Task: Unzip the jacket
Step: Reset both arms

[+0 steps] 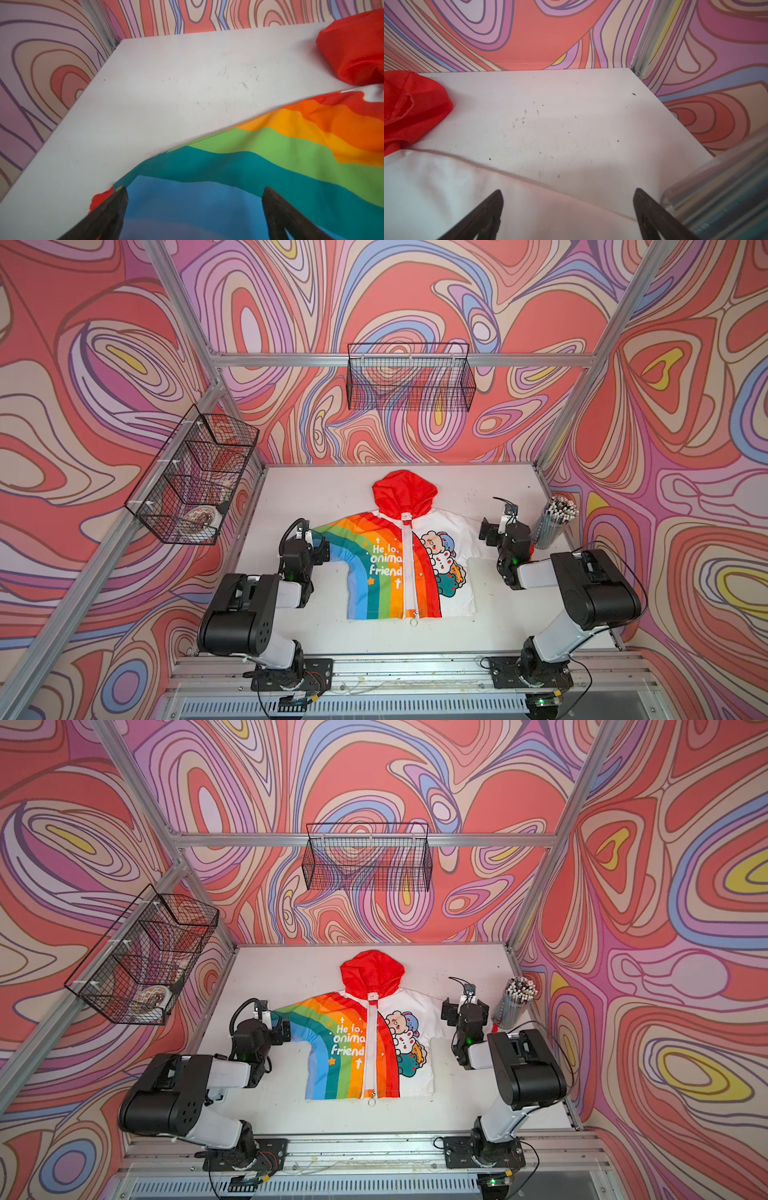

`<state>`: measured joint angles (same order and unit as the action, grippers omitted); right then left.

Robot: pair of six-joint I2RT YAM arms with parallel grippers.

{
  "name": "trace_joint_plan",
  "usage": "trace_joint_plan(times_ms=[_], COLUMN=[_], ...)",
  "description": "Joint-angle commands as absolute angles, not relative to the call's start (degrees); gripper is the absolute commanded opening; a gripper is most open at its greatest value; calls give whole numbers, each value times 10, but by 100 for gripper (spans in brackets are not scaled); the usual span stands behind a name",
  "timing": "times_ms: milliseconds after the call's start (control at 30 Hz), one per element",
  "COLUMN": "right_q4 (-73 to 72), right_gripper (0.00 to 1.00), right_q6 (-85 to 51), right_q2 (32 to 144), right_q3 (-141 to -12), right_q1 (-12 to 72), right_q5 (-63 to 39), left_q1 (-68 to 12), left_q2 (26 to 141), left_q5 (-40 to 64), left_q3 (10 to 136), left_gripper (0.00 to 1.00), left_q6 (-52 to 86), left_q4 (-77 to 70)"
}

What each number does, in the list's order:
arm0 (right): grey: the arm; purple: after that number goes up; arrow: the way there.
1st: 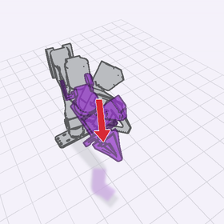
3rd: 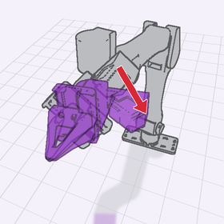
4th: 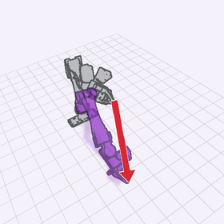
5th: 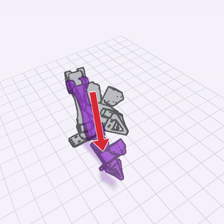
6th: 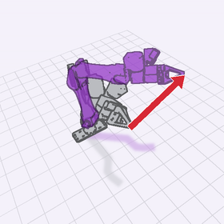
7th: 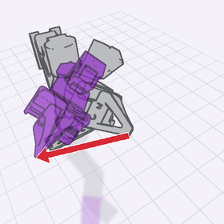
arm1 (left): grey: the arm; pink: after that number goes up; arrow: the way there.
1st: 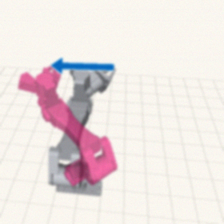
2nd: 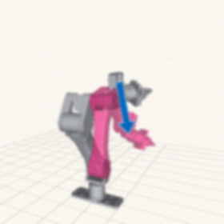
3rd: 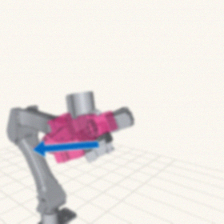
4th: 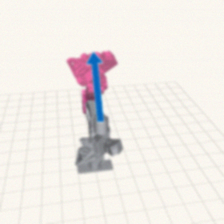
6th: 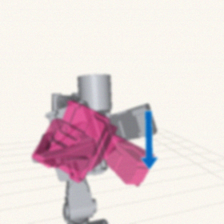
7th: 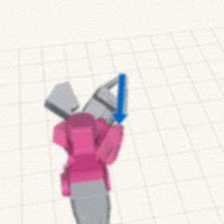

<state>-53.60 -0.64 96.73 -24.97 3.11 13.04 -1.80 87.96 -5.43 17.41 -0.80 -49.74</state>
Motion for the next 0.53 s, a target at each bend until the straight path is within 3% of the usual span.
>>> trace_joint_plan(times_ms=[0,100,500], right_q4=[-594,-584,-578], right_gripper=[98,98,99], right_q6=[-29,-30,-28], right_q2=[979,984,981], right_q3=[-248,-257,-257], right_q1=[15,14,15], right_q5=[107,122,126], left_q1=[-12,-13,-14], left_q2=[883,876,883], left_q5=[-61,-122,-58], left_q3=[224,203,216], left_gripper=[100,100,100], left_q6=[14,41,11], left_q4=[-493,-522,-509])
